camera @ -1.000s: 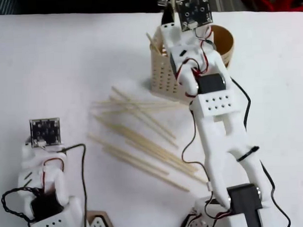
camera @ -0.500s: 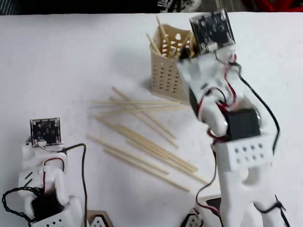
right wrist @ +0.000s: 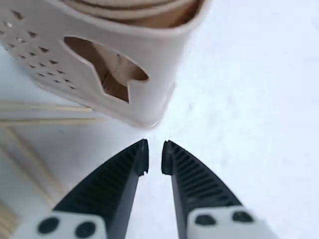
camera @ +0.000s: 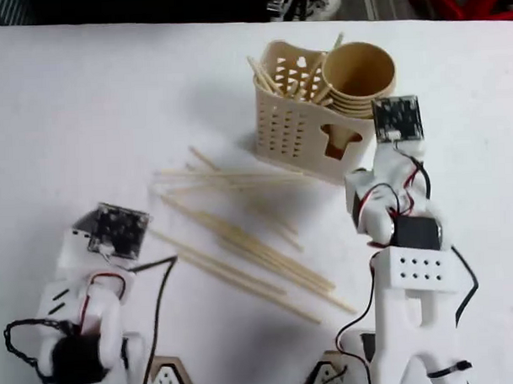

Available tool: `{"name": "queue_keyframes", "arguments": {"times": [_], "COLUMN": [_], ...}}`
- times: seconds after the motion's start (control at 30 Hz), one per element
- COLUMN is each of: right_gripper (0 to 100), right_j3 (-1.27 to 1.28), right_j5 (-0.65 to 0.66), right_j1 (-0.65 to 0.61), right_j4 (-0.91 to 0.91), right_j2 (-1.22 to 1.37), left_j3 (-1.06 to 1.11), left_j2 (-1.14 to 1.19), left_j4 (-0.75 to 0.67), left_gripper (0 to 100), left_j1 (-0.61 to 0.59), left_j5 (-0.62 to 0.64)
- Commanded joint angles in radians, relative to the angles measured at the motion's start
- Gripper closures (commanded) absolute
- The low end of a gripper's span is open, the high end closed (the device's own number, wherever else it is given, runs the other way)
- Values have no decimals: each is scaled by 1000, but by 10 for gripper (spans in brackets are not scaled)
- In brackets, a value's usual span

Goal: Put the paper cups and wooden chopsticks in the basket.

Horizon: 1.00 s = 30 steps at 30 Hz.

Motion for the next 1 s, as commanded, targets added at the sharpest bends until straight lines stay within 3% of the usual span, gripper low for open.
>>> {"name": "queue_keyframes", "arguments": {"times": [0.0,0.23,0.33,0.43,0.63,0.97], "right_gripper": [942,942,942,942,942,942], "right_j3": [147,196,195,193,193,195], "right_j5": [-11,-12,-14,-14,-14,-12], "right_j1": [35,97,139,163,166,166], "right_j4": [-263,-380,-380,-380,-380,-380], "right_j2": [-27,-27,-27,-27,-27,-27], "left_j3": [-166,-400,-474,-514,-512,-520], "left_j2": [59,507,685,825,1064,1420], "left_j4": [69,193,252,253,173,-55], "left_gripper": [902,889,824,775,774,774], "left_j1": [67,259,366,461,671,782], "left_j5": [-95,-371,-466,-479,-482,-482]}}
